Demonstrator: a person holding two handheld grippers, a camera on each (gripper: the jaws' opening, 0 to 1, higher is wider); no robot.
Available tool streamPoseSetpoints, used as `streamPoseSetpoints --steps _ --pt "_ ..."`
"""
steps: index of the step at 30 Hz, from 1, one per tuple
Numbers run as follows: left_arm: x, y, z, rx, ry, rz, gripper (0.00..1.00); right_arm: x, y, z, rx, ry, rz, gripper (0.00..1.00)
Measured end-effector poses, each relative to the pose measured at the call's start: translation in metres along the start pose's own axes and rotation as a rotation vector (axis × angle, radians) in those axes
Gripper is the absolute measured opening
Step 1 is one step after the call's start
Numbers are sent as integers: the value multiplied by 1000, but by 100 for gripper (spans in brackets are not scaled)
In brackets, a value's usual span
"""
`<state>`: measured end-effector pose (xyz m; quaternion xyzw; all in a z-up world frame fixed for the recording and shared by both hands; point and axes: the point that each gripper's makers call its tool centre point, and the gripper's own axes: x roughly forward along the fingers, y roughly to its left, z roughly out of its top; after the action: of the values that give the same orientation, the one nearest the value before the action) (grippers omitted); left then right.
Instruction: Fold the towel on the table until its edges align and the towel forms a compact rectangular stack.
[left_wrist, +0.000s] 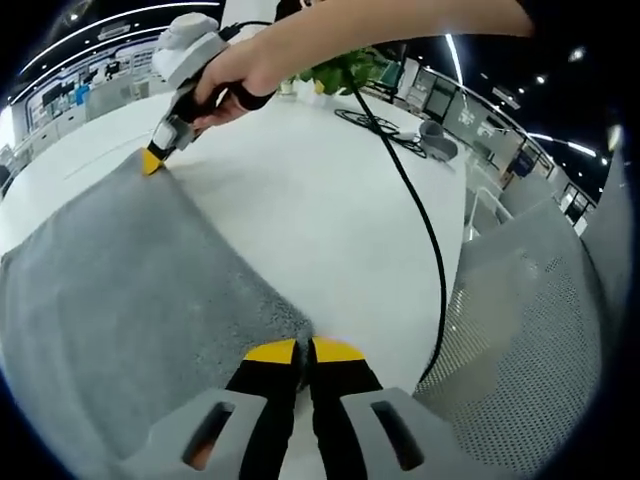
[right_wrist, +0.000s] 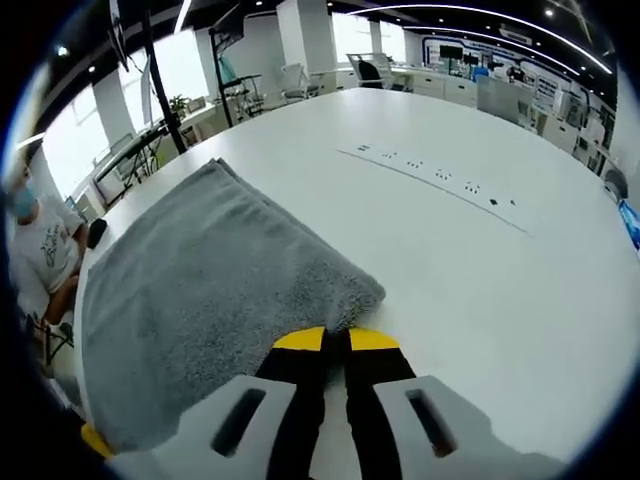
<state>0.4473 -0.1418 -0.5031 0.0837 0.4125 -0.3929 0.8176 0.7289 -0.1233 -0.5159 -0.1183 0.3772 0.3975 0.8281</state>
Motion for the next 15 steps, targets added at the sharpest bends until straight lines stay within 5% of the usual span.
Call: streamPoseSetpoints --steps 15 --pt "27 -47 28 119 5 -158 4 -41 -29 -29 55 7 -40 2"
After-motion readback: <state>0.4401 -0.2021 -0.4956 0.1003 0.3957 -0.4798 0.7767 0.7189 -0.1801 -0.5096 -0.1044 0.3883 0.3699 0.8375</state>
